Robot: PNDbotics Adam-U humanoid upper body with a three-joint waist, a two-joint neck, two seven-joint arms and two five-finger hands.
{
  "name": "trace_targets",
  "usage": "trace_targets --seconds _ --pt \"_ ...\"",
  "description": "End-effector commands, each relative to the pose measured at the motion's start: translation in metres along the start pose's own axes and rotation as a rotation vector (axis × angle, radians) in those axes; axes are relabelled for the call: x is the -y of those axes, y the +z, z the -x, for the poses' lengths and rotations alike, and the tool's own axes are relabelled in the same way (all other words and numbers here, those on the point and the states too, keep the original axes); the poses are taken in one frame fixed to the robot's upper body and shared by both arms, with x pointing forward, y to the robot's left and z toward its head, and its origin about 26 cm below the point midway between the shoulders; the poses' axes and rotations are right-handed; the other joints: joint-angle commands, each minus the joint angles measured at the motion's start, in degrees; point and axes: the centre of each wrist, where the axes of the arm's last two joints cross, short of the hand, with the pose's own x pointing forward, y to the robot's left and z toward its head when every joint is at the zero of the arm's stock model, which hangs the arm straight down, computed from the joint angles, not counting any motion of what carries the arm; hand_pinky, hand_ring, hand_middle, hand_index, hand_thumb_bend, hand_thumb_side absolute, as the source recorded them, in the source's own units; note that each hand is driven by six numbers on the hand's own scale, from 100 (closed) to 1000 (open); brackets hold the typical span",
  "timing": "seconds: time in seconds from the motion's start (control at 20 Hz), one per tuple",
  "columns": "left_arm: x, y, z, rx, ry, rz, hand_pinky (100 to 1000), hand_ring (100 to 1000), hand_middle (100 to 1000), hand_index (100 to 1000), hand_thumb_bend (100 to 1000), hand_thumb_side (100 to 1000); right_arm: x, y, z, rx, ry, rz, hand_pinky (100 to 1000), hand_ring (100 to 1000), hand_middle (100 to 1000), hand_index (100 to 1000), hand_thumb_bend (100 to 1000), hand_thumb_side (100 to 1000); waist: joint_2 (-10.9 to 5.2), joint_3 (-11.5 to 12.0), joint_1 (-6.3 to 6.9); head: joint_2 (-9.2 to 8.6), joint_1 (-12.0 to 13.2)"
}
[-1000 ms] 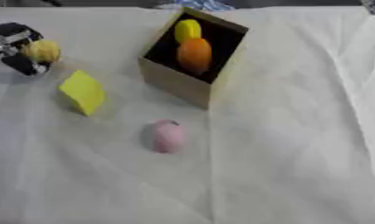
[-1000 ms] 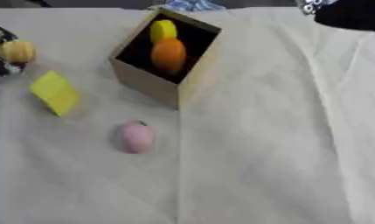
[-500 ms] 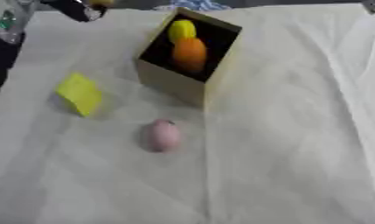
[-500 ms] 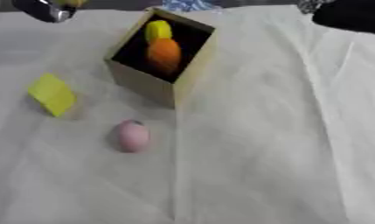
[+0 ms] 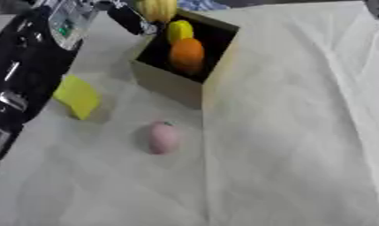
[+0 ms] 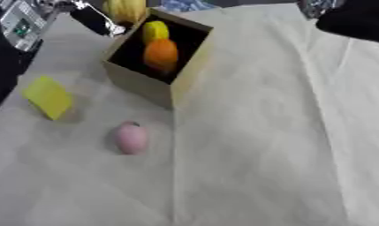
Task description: Pick up objects on the table and place them in the box.
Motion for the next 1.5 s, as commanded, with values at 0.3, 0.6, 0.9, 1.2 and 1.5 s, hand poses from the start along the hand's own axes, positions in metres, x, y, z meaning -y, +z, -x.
trace_targets --seconds 0.3,0.6,0.9,1.2,1.5 --pt "-0.003 -0.006 0.003 -0.006 -0.031 0.056 845 805 790 885 563 434 0.008 -0.004 -0.009 0.040 -0.001 0.030 894 687 643 782 100 507 -1.06 0.0 -0.04 -0.22 0.3" --pt "-0.018 0.001 -0.002 0.006 -0.068 -0.010 852 813 803 910 656 557 0.006 -0.005 -0.009 0.040 -0.016 0.029 894 685 641 780 100 510 -1.46 0.5 0.01 0.17 0.2" --pt "-0.033 0.017 0.001 0.031 -0.059 -0.069 833 786 766 865 557 472 0.005 -0.004 -0.008 0.032 -0.020 0.033 894 685 642 780 100 512 -2.09 1.3 0.08 0.79 -0.3" --pt "-0.039 0.087 0.036 0.074 -0.104 0.030 846 805 784 876 608 428 0.006 -0.001 -0.006 0.020 -0.008 0.033 894 684 640 779 100 513 -2.00 2.8 0.56 0.98 -1.9" --pt "-0.025 0.148 0.045 0.062 -0.115 0.192 858 822 797 875 670 420 0.005 -0.003 -0.007 0.028 -0.013 0.031 894 683 640 778 100 514 -1.86 3.2 0.44 0.68 -2.4"
